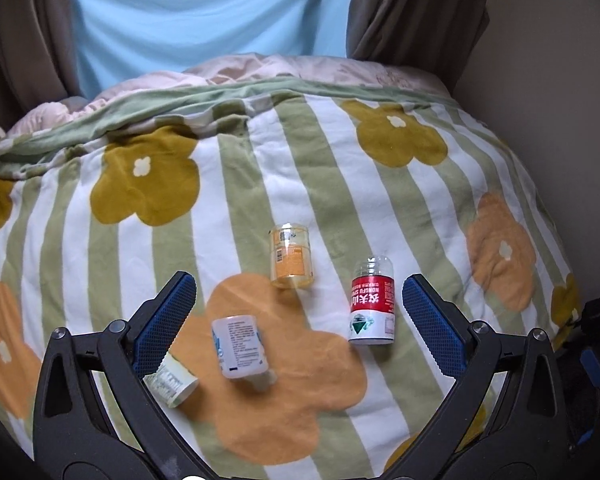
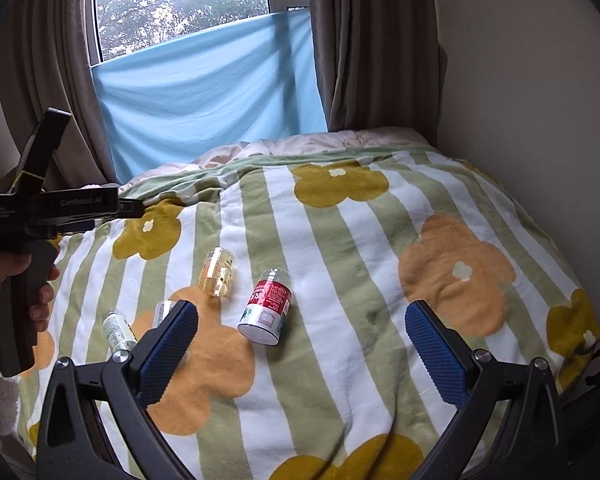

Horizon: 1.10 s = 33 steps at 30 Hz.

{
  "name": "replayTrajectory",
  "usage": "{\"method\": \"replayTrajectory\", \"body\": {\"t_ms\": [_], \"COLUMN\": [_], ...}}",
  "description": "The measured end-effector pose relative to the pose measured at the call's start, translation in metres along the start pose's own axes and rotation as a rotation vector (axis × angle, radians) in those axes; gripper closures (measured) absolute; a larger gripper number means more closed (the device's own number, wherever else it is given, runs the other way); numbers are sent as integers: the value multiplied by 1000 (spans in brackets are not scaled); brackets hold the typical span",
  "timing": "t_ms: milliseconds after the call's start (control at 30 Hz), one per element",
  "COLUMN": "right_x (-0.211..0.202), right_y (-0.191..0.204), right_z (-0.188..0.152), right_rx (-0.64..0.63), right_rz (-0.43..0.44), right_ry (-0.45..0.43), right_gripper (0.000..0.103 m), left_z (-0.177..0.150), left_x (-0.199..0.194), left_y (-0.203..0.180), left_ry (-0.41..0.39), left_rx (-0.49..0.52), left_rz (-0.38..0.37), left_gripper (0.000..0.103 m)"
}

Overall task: Flip cup upside down
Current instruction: 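Reach the left gripper to the orange-labelled clear cup and grasp it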

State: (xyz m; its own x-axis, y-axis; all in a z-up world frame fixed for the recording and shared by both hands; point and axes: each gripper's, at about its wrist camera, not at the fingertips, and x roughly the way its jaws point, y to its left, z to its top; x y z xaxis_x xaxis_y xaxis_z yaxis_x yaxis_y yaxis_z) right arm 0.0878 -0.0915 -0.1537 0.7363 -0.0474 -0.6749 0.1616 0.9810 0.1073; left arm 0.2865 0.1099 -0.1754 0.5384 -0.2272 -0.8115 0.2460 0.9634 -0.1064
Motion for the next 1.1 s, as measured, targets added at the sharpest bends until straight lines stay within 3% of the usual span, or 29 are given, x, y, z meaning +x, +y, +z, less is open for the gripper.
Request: {"method": "replayTrajectory", "body": {"t_ms": [100,300,400,500,667,833,1000,1100], "right_x": [32,74,90,99,107,114,118,119], "right_y": [-2,-2,-4,-5,-5,-10,-15,-15], "right_z": [-13,-34,-44,-53,-63,-65,-62,-61], "right_rx": [22,37,53,56,46,53,86,105], "right_rz": [16,21,37,51,67,70,68,79], "right_ry": [45,88,121,152,184,203,210,222], "right_gripper": [0,0,0,0,0,0,0,0], "left_z": [10,26,30,30,27,22,21,16], "left_x": [60,179,216,241,266,280,287,293], "left_y": [-5,-2,9,16,22,22,17,8], "left_ry": [74,322,432,522,582,624,643,644], "left_rx": [34,61,9,-33,-67,-75,-57,-40], "left_rz": [-4,9,-34,-26,-30,-39,-32,-24], "left_gripper": [0,0,0,0,3,16,43,47]}}
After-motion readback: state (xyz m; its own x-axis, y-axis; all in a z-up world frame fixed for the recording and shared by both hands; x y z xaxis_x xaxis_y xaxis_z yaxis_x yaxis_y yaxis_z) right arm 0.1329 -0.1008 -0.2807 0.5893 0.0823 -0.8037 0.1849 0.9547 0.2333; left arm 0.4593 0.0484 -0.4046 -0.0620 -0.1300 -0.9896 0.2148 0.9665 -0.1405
